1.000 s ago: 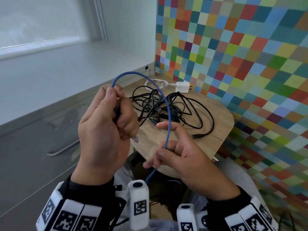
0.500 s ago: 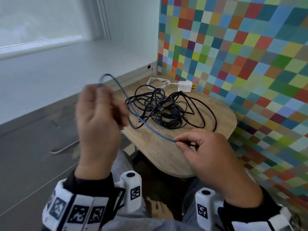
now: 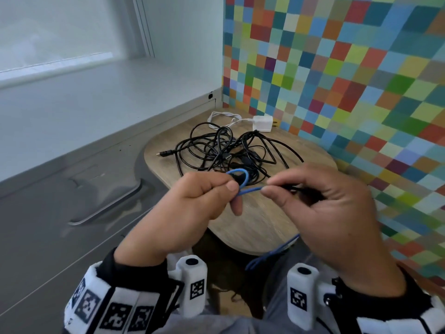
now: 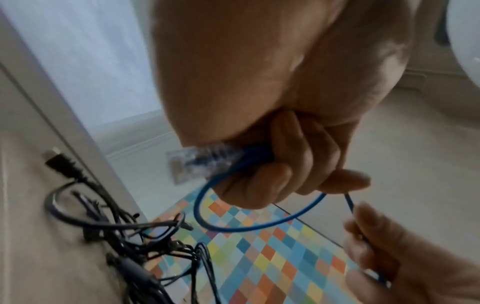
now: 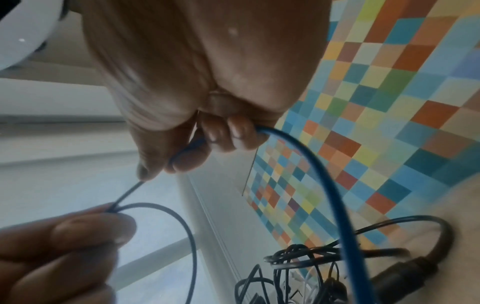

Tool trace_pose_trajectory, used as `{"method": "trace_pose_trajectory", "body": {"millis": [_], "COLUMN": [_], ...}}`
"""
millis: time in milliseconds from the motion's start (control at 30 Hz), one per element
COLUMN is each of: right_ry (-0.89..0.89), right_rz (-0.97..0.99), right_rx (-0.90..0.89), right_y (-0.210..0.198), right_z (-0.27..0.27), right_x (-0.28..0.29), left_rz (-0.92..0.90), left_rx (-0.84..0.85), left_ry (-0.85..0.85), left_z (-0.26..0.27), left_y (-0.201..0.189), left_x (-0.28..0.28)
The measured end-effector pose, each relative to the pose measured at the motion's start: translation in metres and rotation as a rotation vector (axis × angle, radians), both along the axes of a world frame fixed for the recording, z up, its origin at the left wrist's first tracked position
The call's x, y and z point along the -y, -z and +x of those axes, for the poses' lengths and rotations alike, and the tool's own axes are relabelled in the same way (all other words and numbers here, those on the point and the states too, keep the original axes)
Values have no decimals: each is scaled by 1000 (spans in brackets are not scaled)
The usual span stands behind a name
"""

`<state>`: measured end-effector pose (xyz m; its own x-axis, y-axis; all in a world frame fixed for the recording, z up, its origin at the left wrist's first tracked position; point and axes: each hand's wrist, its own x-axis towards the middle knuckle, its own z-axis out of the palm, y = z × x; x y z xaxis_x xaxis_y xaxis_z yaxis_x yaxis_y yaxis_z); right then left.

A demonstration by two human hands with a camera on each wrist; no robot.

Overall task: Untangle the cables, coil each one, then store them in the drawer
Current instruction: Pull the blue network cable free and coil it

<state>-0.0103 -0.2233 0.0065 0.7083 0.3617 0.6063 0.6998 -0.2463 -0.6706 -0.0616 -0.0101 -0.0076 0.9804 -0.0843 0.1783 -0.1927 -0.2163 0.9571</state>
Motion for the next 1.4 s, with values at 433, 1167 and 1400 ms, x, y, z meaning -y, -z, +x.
{"method": "trace_pose_trajectory", "body": {"millis": [433,1167,1400], "right_ry": [47,121,-157], "right_rz": [289,-43,331], "right_rx": [-388,-256,-591], "right_y": [22,31,14], "right_z": [31,18,9], "right_x": [24,11,8], "left_rz": [-913,-73,129], "left_rx": [-88,140,90], "left_ry": [211,-367,-272], "left_z": [-4,11,11], "left_y": [-7,8,13], "left_x": [-20,1,-1]}}
